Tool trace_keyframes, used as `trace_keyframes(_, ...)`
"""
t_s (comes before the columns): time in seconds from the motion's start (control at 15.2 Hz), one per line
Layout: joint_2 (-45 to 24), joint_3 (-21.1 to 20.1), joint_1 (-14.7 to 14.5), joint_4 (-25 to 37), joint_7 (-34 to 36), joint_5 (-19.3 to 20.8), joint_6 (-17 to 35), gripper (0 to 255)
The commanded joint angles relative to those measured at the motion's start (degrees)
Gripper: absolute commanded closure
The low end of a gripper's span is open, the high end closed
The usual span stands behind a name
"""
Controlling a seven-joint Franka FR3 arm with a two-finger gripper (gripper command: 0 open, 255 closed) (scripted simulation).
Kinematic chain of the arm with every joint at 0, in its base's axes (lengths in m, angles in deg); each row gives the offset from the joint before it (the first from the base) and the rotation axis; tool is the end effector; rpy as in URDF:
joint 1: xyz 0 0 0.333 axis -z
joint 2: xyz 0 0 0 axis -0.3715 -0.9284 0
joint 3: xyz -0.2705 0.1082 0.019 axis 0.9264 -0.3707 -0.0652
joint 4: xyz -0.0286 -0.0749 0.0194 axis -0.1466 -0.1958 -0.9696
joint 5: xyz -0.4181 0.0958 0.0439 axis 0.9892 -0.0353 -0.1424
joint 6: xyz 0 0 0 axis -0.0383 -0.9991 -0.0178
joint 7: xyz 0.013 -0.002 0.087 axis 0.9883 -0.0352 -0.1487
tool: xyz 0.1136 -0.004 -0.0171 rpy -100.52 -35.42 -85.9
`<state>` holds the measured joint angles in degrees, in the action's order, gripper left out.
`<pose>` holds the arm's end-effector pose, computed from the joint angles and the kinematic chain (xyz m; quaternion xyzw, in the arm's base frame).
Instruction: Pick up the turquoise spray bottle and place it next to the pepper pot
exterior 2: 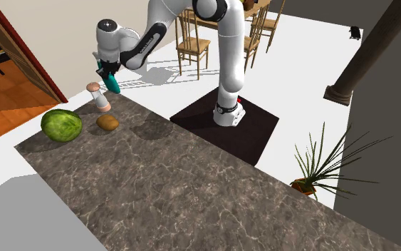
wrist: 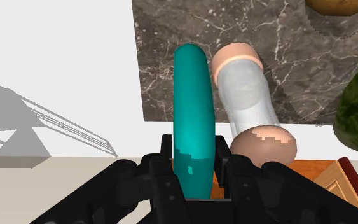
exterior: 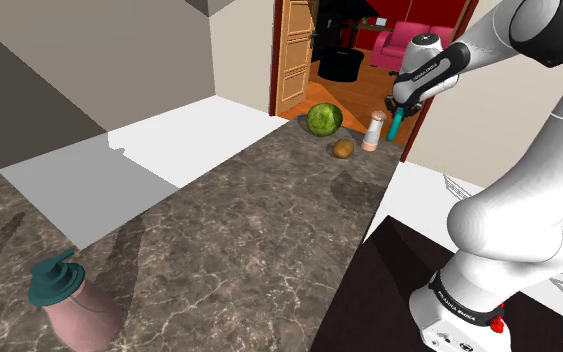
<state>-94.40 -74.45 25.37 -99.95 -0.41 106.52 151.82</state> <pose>0.4218 -0.4692 0.3400 0.7477 -0.6134 0.1994 0.1582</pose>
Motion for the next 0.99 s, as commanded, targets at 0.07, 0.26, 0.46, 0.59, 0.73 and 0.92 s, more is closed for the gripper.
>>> trace_keyframes(0.07,-1.5,0.4,-0.2,-0.4,1.7,1.6,1.9,255)
trace_keyframes(0.26,-2.9,0.9,-0.4,-1.0,3.4,3.2,3.7,255)
trace_keyframes(0.46,-4.4,1.5,-0.7,-1.3,5.2,4.9,5.4,255)
trace_keyframes(0.59,-5.5,1.9,-0.9,-1.5,6.5,6.0,6.6,255)
trace_keyframes(0.73,-6.6,2.5,-1.2,-1.6,7.8,7.2,7.7,255)
trace_keyframes(0.92,-8.1,3.3,-1.7,-1.7,9.6,8.9,9.2,255)
